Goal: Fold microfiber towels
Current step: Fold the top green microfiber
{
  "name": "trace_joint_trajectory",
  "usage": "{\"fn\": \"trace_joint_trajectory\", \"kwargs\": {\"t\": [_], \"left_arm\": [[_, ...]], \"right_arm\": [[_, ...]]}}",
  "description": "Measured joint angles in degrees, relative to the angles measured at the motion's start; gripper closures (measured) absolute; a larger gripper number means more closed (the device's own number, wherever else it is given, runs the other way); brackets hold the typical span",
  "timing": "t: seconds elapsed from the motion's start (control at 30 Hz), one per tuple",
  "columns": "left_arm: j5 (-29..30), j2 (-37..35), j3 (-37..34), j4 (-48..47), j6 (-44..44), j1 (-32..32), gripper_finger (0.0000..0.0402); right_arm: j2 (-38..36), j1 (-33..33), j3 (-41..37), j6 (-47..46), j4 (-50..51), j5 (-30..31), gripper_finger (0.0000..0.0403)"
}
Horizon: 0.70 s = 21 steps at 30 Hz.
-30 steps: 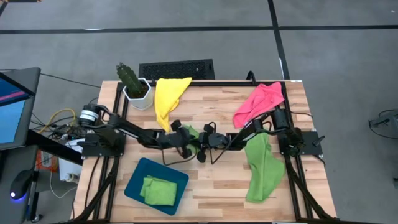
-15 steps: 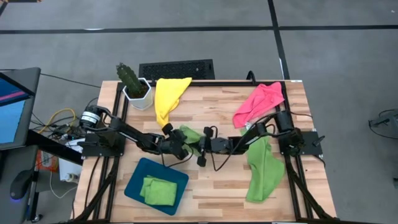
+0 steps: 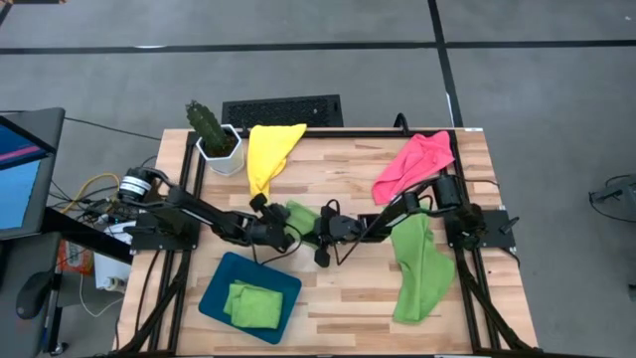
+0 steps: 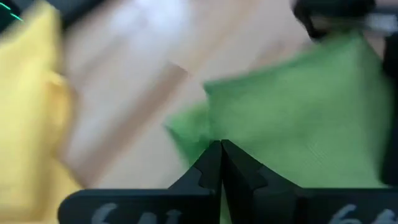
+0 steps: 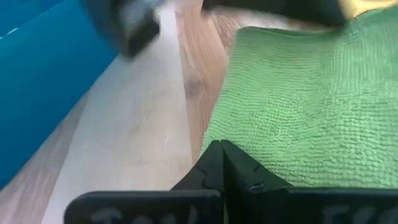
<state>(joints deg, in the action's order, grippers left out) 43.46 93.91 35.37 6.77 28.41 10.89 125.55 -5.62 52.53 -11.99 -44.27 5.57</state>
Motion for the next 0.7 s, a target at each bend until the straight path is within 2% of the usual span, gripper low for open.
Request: {"fn": "trace_joint_trajectory", "kwargs": {"t": [0.13,0.2,0.27,0.3,0.4,0.5,0.6,0.7], "left_arm": [[8.97,-6.01,-0.64,-1.53,-1.71,0.5,0.0401],[11.38,-7.51,-2.57,4.67,-3.51,0.7,0.0401],[8.43,-7.63,-5.86,15.22,-6.49,0.64,0.0401],[5.16,-7.1,-7.84,22.17,-8.06,0.47,0.0402],[-0.77,-2.32,-13.11,40.06,-10.13,-0.6,0.0401],[-1.36,4.34,-15.27,48.93,-9.87,-2.62,0.0401],[-7.2,11.12,-14.06,55.75,-12.1,-3.75,0.0401],[-8.04,15.67,-11.65,56.69,-12.75,-4.14,0.0401]], "right_arm": [[0.06,-0.03,-0.02,0.24,0.07,0.3,0.0384],[0.09,-0.03,-0.04,0.25,-0.01,0.32,0.0381],[0.14,-0.01,-0.01,0.26,-0.14,0.32,0.0379],[0.15,-0.01,0.0,0.31,-0.14,0.34,0.038],[0.2,0.01,-0.02,0.4,-0.35,0.34,0.0383],[0.2,0.01,-0.04,0.4,-0.46,0.34,0.0384],[0.22,0.03,-0.04,0.38,-0.6,0.38,0.0382],[0.24,0.03,-0.04,0.37,-0.57,0.45,0.0378]]}}
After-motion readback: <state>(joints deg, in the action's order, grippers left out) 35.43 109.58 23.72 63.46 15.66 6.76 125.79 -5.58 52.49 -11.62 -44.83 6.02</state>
